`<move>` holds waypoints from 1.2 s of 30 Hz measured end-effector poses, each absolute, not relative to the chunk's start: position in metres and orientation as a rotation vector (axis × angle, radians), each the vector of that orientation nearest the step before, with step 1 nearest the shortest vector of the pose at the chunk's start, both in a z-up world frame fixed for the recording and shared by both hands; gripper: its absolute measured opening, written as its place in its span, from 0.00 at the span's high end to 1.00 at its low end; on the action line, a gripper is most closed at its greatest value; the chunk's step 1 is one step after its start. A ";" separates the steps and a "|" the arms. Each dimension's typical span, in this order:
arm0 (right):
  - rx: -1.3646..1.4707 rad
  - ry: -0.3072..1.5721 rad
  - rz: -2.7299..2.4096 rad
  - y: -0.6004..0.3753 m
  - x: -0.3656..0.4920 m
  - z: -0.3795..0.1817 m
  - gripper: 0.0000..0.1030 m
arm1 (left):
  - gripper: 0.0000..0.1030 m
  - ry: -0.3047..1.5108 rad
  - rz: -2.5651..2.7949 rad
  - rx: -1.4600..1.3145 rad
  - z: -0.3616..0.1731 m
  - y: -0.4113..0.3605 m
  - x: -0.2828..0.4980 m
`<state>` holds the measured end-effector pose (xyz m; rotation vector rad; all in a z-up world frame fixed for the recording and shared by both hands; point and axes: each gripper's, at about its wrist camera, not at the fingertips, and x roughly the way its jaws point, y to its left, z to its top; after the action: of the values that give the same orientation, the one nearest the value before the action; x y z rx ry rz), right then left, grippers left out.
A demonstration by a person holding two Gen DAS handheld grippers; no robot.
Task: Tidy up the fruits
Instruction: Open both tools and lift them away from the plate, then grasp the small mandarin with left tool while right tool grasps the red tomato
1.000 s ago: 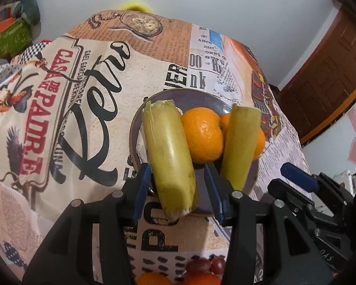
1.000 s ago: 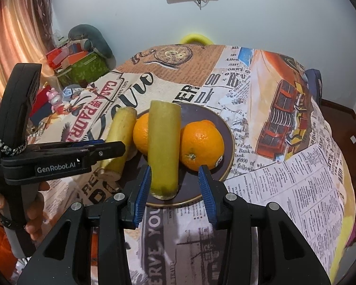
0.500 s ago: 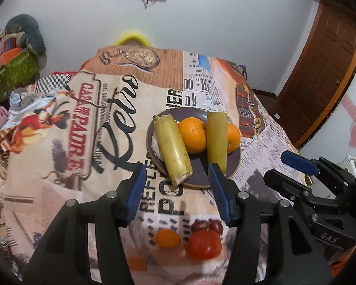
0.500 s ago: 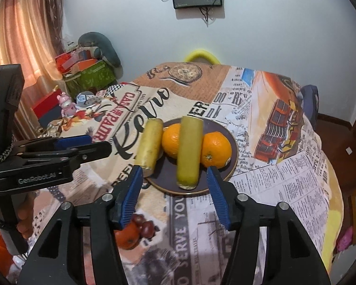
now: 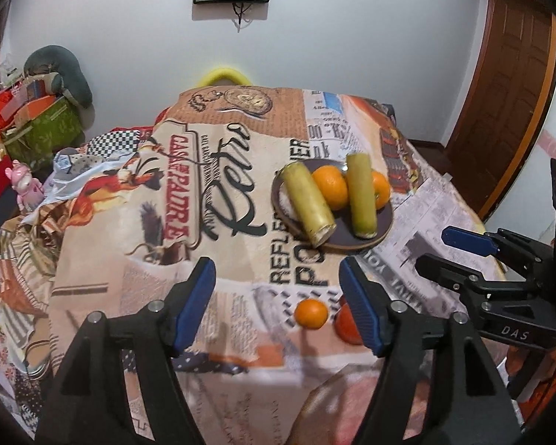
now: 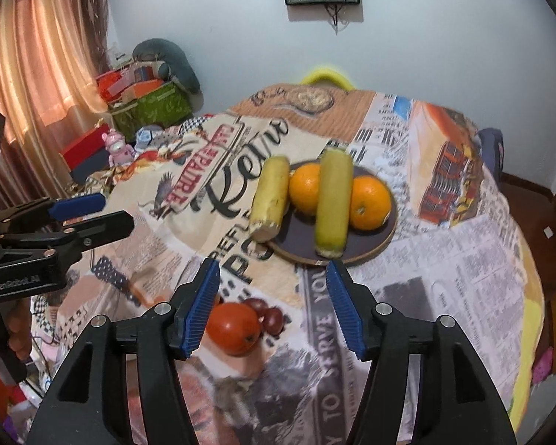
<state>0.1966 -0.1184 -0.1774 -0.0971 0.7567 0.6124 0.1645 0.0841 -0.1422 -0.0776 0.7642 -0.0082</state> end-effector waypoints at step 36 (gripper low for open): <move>-0.136 0.894 0.655 -0.097 0.192 -0.224 0.57 | 0.31 0.923 -0.054 -0.074 -0.221 0.075 0.174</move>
<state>0.1916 -0.0972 -0.2235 -0.1356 0.8937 0.6553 0.1739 0.0747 -0.2205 -0.0739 0.9231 -0.0544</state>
